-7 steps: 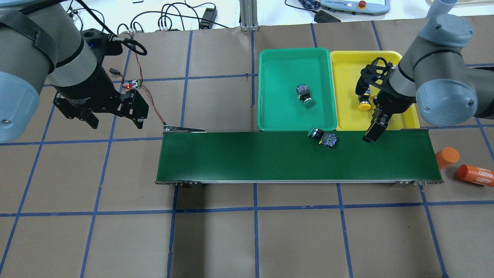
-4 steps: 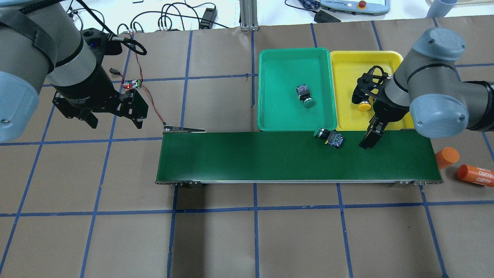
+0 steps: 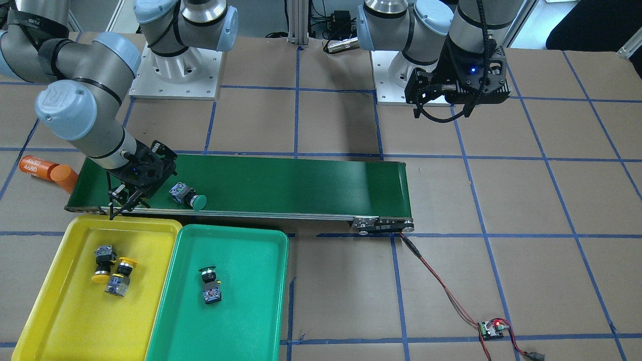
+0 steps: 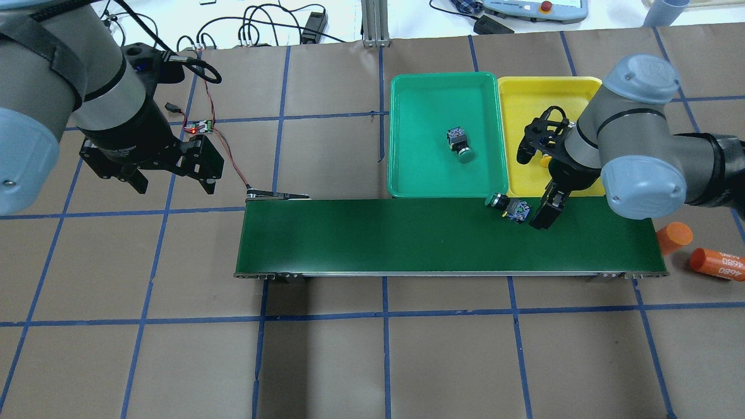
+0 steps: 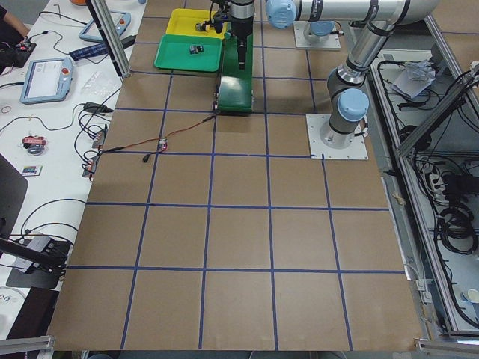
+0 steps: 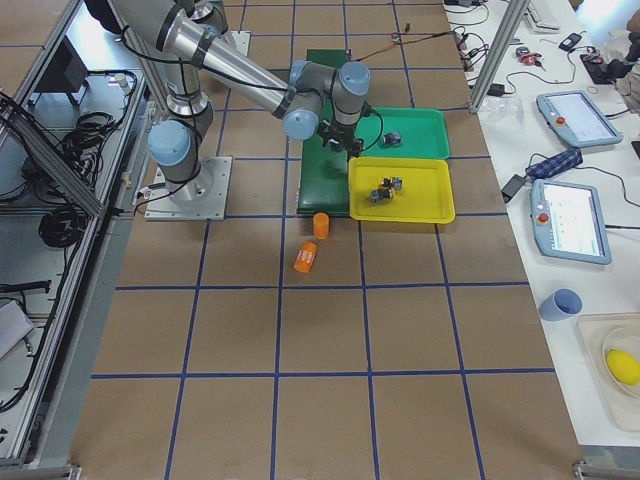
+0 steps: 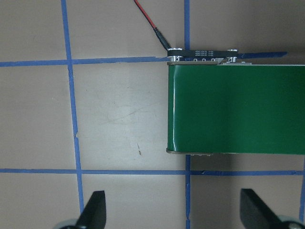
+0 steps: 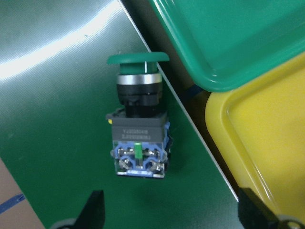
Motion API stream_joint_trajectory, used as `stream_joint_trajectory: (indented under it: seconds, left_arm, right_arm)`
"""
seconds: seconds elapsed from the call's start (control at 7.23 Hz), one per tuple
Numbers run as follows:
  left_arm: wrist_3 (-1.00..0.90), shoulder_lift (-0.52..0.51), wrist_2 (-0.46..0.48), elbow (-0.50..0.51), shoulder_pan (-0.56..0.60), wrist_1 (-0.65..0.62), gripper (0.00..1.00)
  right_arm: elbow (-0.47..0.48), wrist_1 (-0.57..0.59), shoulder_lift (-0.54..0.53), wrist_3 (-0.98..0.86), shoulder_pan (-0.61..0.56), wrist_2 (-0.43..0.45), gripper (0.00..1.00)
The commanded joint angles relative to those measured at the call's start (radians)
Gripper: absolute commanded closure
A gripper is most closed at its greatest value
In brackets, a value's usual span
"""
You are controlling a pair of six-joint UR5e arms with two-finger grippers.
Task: Sort buttons by color to trays
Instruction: 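Grasp the second green button with the right gripper and lift it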
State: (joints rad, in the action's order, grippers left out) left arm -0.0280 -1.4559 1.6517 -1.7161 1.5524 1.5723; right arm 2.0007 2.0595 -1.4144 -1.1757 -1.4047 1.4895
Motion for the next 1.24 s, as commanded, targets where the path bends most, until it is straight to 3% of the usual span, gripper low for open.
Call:
stream_joint_trajectory:
  seconds: [0.0, 0.28, 0.41, 0.55, 0.97, 1.11]
  left_arm:
    - [-0.001, 0.000, 0.000, 0.004, -0.002, 0.000, 0.00]
    - [-0.001, 0.000, 0.000, -0.002, 0.000, 0.000, 0.00]
    - [-0.001, -0.003, -0.001, -0.002, -0.002, 0.000, 0.00]
    - [-0.003, 0.000, 0.000, 0.007, -0.002, 0.000, 0.00]
    - [-0.009, 0.006, -0.003, -0.004, -0.002, 0.000, 0.00]
    - [-0.009, 0.008, 0.000, 0.009, -0.002, 0.000, 0.00]
  right_arm:
    - [0.001, 0.004, 0.003, 0.002, -0.003, 0.000, 0.04]
    - [0.001, 0.004, 0.005, 0.002, -0.003, -0.002, 0.09]
    - [0.001, 0.014, 0.006, 0.002, -0.003, -0.003, 0.24]
    - [0.000, 0.019, 0.006, 0.007, -0.003, 0.000, 0.67]
    - [-0.002, 0.025, 0.005, 0.008, -0.003, 0.003, 0.98]
    - [-0.006, 0.024, 0.005, 0.022, -0.003, 0.005, 1.00]
